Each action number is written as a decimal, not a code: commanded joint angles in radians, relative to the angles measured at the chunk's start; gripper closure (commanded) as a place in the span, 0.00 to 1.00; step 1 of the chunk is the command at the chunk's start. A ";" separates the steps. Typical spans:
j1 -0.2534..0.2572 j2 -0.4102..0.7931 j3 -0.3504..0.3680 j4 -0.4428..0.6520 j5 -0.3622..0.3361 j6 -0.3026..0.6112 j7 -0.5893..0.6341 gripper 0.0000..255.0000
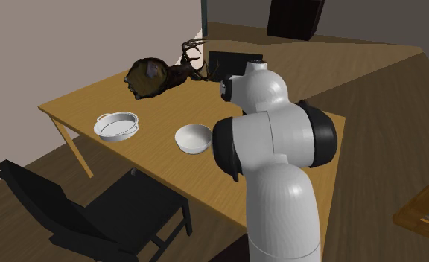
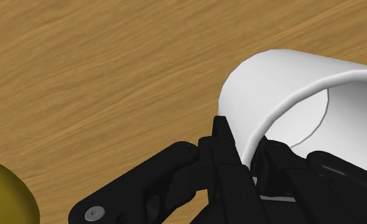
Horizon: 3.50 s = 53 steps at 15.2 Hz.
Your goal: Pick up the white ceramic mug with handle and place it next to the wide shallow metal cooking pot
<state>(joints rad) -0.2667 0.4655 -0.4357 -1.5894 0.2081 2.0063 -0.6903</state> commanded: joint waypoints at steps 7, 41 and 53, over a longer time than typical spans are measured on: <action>0.001 -0.029 -0.008 0.064 -0.016 -0.090 0.011 1.00; 0.143 -0.082 0.034 0.279 -0.062 -0.343 0.237 1.00; 0.301 0.000 0.107 0.361 -0.063 -0.337 0.473 1.00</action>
<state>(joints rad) 0.0203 0.4587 -0.3346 -1.2283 0.1451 1.6607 -0.2365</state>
